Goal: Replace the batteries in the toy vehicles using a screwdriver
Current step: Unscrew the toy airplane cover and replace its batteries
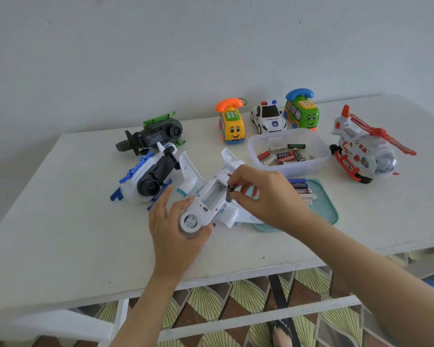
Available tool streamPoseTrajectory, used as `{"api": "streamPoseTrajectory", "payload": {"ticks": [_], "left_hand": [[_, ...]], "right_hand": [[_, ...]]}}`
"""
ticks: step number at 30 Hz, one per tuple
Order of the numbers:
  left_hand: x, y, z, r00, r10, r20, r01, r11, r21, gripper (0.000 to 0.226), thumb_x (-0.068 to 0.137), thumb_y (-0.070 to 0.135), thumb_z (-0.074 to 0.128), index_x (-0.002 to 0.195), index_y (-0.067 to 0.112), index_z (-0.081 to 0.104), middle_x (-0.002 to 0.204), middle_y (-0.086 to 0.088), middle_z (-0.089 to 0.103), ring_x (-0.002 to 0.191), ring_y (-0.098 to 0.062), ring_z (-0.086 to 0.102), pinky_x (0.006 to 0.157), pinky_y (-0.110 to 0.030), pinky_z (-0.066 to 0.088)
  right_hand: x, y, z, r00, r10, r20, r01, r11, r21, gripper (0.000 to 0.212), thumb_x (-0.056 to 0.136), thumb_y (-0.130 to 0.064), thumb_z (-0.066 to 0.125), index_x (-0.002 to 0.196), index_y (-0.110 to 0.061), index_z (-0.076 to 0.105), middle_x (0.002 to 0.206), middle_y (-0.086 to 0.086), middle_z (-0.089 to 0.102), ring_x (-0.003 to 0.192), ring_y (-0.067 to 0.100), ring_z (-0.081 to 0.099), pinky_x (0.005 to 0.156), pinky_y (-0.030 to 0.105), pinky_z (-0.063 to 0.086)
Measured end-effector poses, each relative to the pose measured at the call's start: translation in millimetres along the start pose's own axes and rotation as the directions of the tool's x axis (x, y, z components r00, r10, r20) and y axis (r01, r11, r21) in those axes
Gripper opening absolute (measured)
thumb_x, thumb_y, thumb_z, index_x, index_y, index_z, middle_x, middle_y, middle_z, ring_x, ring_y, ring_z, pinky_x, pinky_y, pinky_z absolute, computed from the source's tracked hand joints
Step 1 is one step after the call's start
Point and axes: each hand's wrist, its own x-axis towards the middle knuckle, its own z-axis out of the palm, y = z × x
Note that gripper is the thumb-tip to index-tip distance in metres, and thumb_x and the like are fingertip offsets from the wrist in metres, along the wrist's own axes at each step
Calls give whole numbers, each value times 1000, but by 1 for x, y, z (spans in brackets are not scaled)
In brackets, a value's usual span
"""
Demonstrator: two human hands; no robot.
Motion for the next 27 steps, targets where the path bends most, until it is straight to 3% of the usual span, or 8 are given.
{"api": "streamPoseTrajectory", "payload": {"ticks": [3, 6, 9, 14, 20, 27], "left_hand": [[1, -4, 2, 999, 44, 14, -44, 998, -44, 55, 64, 46, 69, 108, 15, 59, 147, -6, 41, 138, -20, 34, 110, -39, 29], [1, -6, 3, 999, 42, 18, -39, 991, -131, 52, 66, 45, 70, 111, 25, 52, 147, 3, 39, 142, -9, 28, 111, -45, 31], [1, -7, 3, 999, 44, 13, -42, 988, -147, 50, 67, 45, 70, 111, 30, 50, 146, 6, 38, 141, -8, 28, 111, -43, 31], [2, -8, 4, 998, 57, -3, -57, 988, -145, 50, 67, 43, 71, 107, 18, 58, 144, 5, 41, 138, -10, 33, 108, -49, 37], [2, -11, 5, 997, 80, -2, -79, 988, -132, 54, 66, 45, 72, 105, 10, 60, 143, 2, 42, 137, -12, 35, 107, -45, 37], [2, -11, 4, 994, 106, -12, -106, 984, -143, 53, 67, 48, 74, 108, 22, 54, 143, 11, 37, 135, -12, 38, 104, -43, 39]], "right_hand": [[10, 1, 20, 991, -123, -50, 120, 991, -60, 8, 82, -12, 68, 89, -13, 64, 78, -7, 68, 70, 6, 56, 58, 32, 52], [16, 7, 34, 958, -285, -20, 274, 936, -220, 2, 82, -9, 63, 82, -10, 64, 67, 2, 63, 61, 23, 56, 46, 34, 47], [22, 14, 44, 921, -387, 43, 380, 868, -319, 12, 77, 3, 61, 74, -8, 62, 59, 5, 57, 53, 27, 50, 41, 35, 42], [26, 22, 47, 864, -473, 174, 503, 791, -349, 14, 78, 4, 65, 79, -9, 69, 75, 6, 67, 63, 26, 59, 49, 35, 48], [18, 27, 45, 866, -481, 138, 499, 807, -315, 11, 82, -8, 67, 90, -10, 75, 94, 10, 69, 79, 28, 64, 54, 35, 53], [-1, 29, 48, 877, -462, 130, 479, 827, -295, 19, 87, -13, 59, 99, -7, 72, 96, 5, 72, 86, 23, 66, 73, 36, 55]]}}
